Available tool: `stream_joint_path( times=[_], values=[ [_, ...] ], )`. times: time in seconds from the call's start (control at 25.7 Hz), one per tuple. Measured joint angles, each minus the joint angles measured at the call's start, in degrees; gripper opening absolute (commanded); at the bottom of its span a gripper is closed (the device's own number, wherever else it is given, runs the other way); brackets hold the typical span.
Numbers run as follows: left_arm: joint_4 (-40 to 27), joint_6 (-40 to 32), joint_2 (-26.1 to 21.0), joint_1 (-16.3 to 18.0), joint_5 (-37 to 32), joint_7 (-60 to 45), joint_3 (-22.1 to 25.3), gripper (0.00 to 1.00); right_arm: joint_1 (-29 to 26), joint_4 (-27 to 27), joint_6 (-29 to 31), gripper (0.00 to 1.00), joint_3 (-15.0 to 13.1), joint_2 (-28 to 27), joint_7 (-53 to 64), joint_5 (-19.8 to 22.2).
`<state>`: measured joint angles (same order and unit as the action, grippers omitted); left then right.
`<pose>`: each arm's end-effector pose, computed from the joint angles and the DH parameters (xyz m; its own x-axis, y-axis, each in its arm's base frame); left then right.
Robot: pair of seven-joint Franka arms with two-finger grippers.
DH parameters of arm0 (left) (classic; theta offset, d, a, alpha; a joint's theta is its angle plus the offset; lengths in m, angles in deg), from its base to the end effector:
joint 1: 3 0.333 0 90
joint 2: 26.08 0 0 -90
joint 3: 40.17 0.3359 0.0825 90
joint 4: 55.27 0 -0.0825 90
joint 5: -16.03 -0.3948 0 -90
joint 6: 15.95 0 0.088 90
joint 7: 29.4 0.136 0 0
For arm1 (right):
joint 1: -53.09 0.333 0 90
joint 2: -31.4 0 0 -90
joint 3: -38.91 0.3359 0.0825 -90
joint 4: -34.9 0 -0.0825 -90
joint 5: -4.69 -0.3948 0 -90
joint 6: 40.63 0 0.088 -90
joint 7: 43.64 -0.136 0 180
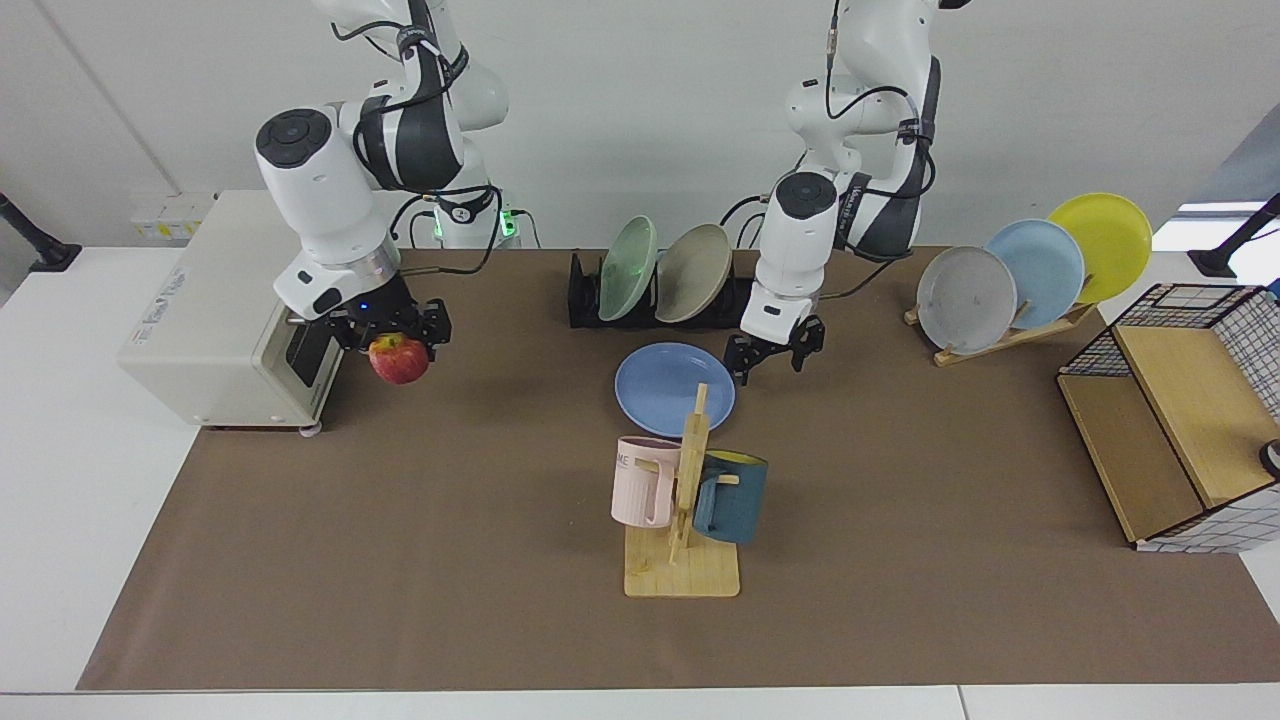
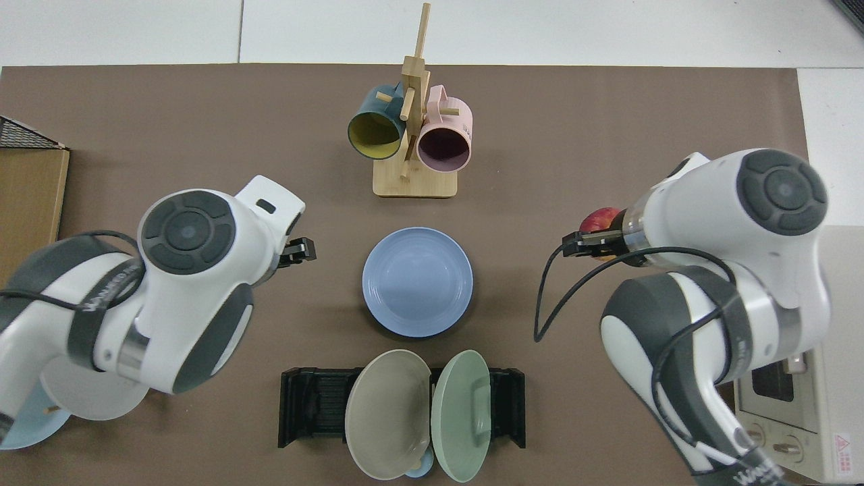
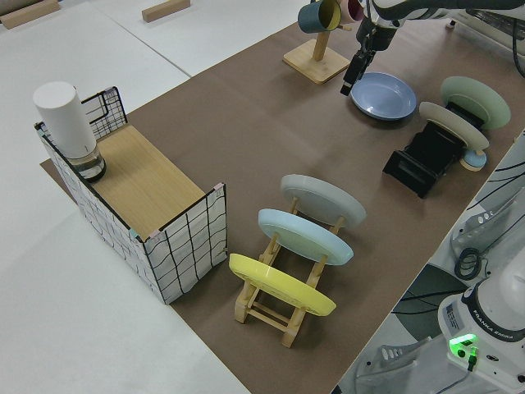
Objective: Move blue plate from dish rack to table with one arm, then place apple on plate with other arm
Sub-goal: 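Carry the apple with the right gripper while the left gripper withdraws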
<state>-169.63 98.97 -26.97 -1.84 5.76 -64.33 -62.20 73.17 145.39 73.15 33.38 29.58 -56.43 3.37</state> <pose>0.5361 -0.1873 0.4391 0.9834 0.1627 0.0807 0.1724 -0.9759 -0.1335 0.5619 0.1484 0.4590 0.9995 0.0215 0.0211 0.0220 -0.9995 -0.0235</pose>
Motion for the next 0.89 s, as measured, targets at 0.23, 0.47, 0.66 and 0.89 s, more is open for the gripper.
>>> stream_joint_path(
  times=[0.23,0.47,0.66,0.89],
  values=[
    [4.0,-9.2,4.8,0.1,0.2,9.6,6.1,1.00,7.9,0.0,1.0,0.00,0.2,-1.4,-11.7,0.0],
    [5.8,-13.3,9.2,0.2,5.3,21.8,14.8,1.00,15.5,-1.6,3.8,0.00,0.3,-5.6,-23.7,0.0],
    [8.1,-17.2,11.2,0.5,6.6,27.5,17.5,1.00,19.0,-4.1,6.1,0.00,0.3,-9.5,-29.5,-0.1],
    [8.9,-18.1,11.4,0.8,6.8,30.7,18.0,1.00,22.2,-4.9,11.1,0.00,0.3,-14.7,-34.6,-0.1]
  ],
)
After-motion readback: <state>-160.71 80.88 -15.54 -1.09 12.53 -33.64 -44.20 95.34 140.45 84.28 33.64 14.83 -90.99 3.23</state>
